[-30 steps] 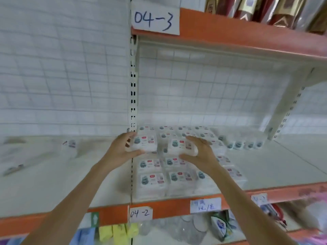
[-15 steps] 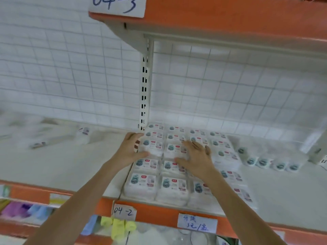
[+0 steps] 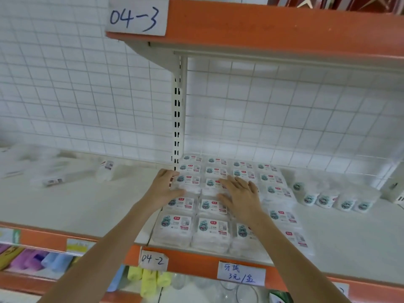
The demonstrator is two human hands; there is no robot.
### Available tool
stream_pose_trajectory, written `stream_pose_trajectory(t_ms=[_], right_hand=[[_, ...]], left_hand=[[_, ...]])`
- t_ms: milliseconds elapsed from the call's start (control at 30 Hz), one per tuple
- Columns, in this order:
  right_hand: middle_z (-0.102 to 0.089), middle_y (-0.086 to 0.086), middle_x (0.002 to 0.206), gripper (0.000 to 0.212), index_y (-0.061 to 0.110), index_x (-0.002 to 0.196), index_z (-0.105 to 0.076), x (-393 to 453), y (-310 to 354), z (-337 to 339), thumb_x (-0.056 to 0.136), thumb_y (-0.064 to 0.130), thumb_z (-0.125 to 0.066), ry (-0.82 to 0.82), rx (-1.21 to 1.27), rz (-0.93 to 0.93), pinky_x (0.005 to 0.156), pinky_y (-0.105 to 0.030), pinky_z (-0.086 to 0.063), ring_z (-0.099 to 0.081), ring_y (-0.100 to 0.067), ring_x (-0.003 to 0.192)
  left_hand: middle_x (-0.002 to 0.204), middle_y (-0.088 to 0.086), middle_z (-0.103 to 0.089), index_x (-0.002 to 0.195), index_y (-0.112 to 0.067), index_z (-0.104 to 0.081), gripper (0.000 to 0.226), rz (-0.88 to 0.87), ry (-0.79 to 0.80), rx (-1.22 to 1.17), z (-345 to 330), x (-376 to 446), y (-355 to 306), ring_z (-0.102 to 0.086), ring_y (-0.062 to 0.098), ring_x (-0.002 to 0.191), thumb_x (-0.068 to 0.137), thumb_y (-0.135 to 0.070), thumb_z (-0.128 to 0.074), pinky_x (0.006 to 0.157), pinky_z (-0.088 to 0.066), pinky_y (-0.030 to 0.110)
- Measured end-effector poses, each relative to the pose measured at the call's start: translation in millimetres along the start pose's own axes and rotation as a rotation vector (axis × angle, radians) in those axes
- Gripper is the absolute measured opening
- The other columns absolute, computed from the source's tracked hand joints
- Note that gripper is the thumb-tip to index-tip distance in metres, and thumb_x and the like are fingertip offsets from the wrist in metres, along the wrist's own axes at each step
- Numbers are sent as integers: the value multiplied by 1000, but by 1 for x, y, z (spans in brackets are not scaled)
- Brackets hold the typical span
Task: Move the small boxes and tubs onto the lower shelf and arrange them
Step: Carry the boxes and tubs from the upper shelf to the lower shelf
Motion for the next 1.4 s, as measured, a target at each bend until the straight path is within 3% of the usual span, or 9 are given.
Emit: stream_pose_trajectory(t_ms=[233,333,533,633,867,1067,1167,1300,1400], right_hand=[[-24,5,152,53,32,140,-34,1,5,12,91,52,-43,46,-11,-13,115,-42,-13,-20,-18,140],[-40,3,144,50,23,136,-40,-11,7,29,91,44,-48,-52,28,-39,109,-37,-22,-34,-17,133],[-69,0,100,30,16,105,-65,-83,6,57,82,33,-58,-284,-28,-89,81,-39,-49,-65,-23,93],[-70,3,89,35,17,99,-66,-137,8,56,81,40,-47,-251,-35,-123,69,-35,-53,-67,-21,78],[-66,1,74,35,16,92,-65,-229,20,46,77,39,-43,-223,5,-145,54,-32,-53,-65,-24,66],[-68,-6,81,32,12,95,-66,-263,39,37,67,19,-79,-143,47,-63,55,-36,-54,-67,-29,74],[-69,-6,84,29,13,94,-68,-274,64,36,69,18,-79,-135,65,20,52,-34,-53,-67,-28,74],[-69,-9,91,33,10,101,-66,-273,108,19,70,14,-78,-49,187,142,65,-43,-55,-66,-33,82],[-69,-8,95,32,11,105,-65,-262,157,11,75,17,-74,-15,223,239,70,-41,-52,-64,-32,87]], left_hand=[[139,7,-26,140,-10,-32,68,5,124,36,0,-1,-7,-35,19,125,84,-29,-65,100,-29,23],[136,7,-32,136,-10,-38,58,-120,15,95,22,-13,-12,-38,21,125,87,-29,-61,105,-32,32],[105,10,-57,108,-6,-60,30,-363,-190,337,66,-73,-8,-62,28,90,85,-26,-58,75,-53,44],[94,7,-61,99,-9,-62,40,-322,-152,384,70,-114,9,-63,27,76,82,-38,-41,63,-54,39],[79,10,-61,92,-12,-53,28,-241,-183,495,69,-216,26,-63,32,65,80,-35,-41,57,-53,38],[81,8,-63,89,-7,-65,41,-57,-173,561,72,-300,27,-64,30,65,81,-39,-40,52,-50,34],[86,7,-64,96,-8,-64,43,37,-156,552,82,-353,31,-64,30,73,81,-40,-41,57,-53,36],[95,9,-66,101,-8,-66,29,265,-248,589,124,-423,45,-65,31,83,79,-27,-62,66,-52,38],[96,11,-66,100,-8,-67,29,381,-327,645,163,-472,55,-65,34,85,77,-25,-64,69,-51,43]])
Point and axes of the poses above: each hand's wrist, its own x-axis towards the middle knuckle, its own z-axis out of the back of the hand, y = z × x, the point moved 7 cm from there along x, towards the middle knuckle
